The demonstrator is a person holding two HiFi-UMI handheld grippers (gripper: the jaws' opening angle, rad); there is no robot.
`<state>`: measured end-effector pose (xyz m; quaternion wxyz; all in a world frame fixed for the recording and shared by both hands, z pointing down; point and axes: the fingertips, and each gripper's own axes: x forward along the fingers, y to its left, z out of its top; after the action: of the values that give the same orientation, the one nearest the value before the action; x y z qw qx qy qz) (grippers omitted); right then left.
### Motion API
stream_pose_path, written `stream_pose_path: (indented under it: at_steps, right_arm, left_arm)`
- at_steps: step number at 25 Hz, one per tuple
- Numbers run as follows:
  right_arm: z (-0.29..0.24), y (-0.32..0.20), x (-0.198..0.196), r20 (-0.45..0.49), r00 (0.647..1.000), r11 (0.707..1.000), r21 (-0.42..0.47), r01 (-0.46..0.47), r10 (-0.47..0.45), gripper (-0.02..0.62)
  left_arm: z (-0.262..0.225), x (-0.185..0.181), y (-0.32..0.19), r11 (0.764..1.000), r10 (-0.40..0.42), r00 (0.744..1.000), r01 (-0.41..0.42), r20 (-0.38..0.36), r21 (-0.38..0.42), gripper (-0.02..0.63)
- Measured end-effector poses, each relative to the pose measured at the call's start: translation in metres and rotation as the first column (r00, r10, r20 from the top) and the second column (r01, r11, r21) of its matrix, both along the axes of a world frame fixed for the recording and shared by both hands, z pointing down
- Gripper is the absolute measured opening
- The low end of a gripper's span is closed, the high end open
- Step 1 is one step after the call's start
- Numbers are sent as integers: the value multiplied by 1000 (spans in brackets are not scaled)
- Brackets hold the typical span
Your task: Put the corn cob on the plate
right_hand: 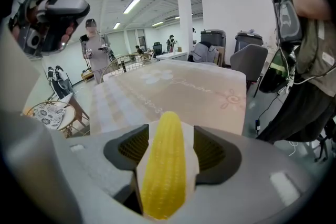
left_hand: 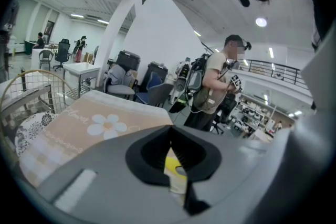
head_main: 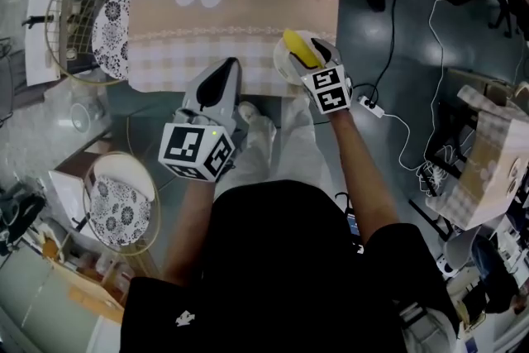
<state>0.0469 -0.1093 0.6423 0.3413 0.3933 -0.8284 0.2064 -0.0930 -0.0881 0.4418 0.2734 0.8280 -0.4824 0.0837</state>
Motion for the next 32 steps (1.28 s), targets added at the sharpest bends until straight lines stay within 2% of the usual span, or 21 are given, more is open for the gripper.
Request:
stream_pose_path:
  at_steps: [5, 9, 10, 13, 16, 21, 24, 32]
  right_arm:
    - [-25, -6, 3, 43, 999, 999, 35, -31, 29, 267]
    - [-59, -13, 2, 88, 996, 994, 101, -43, 34, 265]
    - [-70, -14, 2, 100, 994, 991, 122, -47, 35, 253]
    - [-100, -19, 2, 114, 993, 980, 190, -56, 34, 151]
    - [-125, -21, 1, 134, 990, 969, 237, -69, 38, 123]
    - [-164, -19, -2, 167, 985, 948, 303, -96, 46, 71]
    - [-186, -17, -3, 160, 986, 929, 356, -105, 50, 2]
    - [-239, -3, -20, 176, 984, 889, 445, -113, 37, 2]
  left_arm:
    - [-9, -3, -1, 1000, 2, 1000, -2, 9, 21, 9]
    - [-16, -15, -5, 999, -19, 1000, 18, 20, 42, 9]
    - [-18, -17, -6, 999, -22, 1000, 22, 18, 46, 8]
    - [-25, -21, -6, 998, -26, 1000, 26, 5, 59, 8]
    - [-36, -22, -4, 995, -16, 1000, 16, 3, 95, 8]
    - [-51, -25, 0, 988, 0, 998, -8, 55, 156, 8]
    - [-61, -30, 1, 984, -8, 999, 0, 48, 181, 8]
    - [-86, -44, 17, 972, -8, 999, 0, 34, 237, 9]
